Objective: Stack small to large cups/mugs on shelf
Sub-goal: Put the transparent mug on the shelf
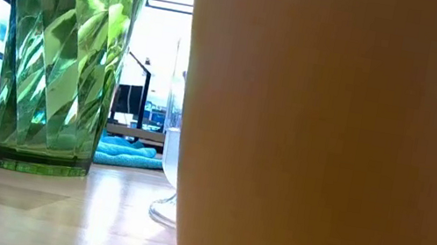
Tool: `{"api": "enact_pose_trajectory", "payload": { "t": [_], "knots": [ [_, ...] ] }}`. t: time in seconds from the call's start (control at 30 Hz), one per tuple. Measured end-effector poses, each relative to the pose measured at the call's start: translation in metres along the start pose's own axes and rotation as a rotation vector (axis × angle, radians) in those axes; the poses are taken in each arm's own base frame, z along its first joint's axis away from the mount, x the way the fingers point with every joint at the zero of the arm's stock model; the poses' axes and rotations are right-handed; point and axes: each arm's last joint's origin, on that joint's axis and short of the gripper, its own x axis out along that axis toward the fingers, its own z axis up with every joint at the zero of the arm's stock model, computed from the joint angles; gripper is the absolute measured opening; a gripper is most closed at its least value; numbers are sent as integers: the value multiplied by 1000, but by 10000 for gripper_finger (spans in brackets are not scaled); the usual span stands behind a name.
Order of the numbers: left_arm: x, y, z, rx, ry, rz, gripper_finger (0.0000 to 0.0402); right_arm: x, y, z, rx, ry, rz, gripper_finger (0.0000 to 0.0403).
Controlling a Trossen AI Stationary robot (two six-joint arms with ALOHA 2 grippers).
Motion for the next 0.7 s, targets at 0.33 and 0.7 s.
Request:
{"api": "enact_pose_trajectory", "payload": {
  "t": [0.33,0.7],
  "knots": [
    [5,-7,8,29,-82,-74,143,42,27,-5,-42,504,20,100],
    [6,-2,3,-52,-23,-29,143,78,60,-46,175,568,79,184]
  ]
}}
